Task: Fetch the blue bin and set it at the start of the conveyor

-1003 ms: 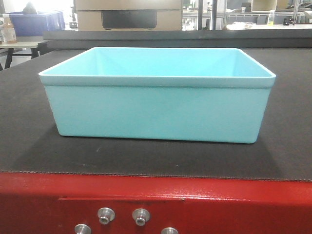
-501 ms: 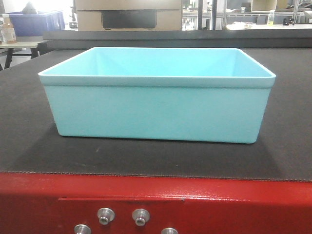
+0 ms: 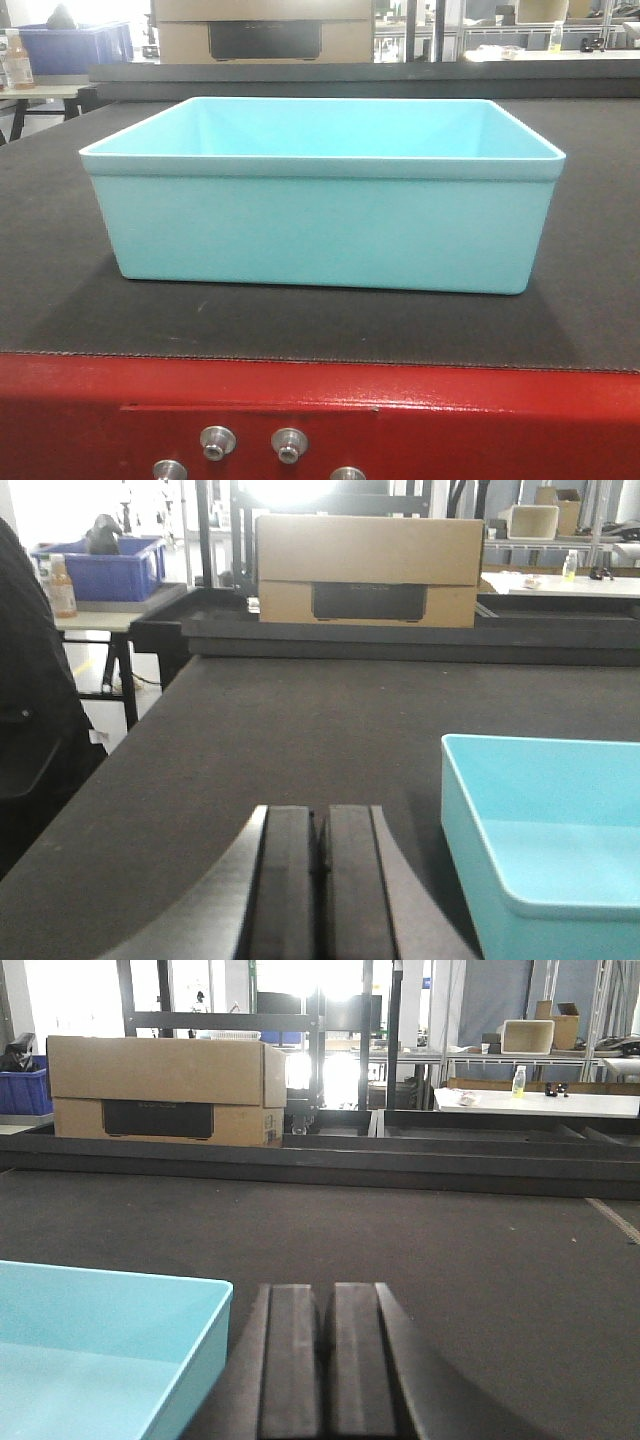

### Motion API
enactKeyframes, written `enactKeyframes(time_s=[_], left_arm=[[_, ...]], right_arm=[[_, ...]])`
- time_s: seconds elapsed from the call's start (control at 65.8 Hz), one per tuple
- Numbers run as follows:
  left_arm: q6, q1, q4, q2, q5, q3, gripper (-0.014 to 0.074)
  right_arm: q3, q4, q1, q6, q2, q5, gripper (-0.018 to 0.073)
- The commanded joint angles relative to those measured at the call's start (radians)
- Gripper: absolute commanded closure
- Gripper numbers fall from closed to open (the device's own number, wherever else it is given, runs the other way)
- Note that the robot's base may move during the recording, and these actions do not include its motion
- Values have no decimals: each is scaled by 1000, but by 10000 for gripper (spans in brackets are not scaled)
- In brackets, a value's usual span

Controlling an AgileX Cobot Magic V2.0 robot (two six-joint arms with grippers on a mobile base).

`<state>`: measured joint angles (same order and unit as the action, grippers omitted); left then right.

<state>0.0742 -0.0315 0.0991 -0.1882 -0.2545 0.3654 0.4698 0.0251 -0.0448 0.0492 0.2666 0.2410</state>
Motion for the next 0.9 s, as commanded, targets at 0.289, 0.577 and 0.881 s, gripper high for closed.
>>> enactKeyframes(time_s=[0.289,0.577,0.881], left_arm=[[-57,57,-93,188,204,-365,707],[-57,57,-93,188,201,-365,707],[-57,57,-93,188,201,-365,707]], right_arm=[[-2,8,-4,-9,-4,-26,721],[-2,8,-4,-9,-4,-28,721],[-2,8,-4,-9,-4,-28,721]])
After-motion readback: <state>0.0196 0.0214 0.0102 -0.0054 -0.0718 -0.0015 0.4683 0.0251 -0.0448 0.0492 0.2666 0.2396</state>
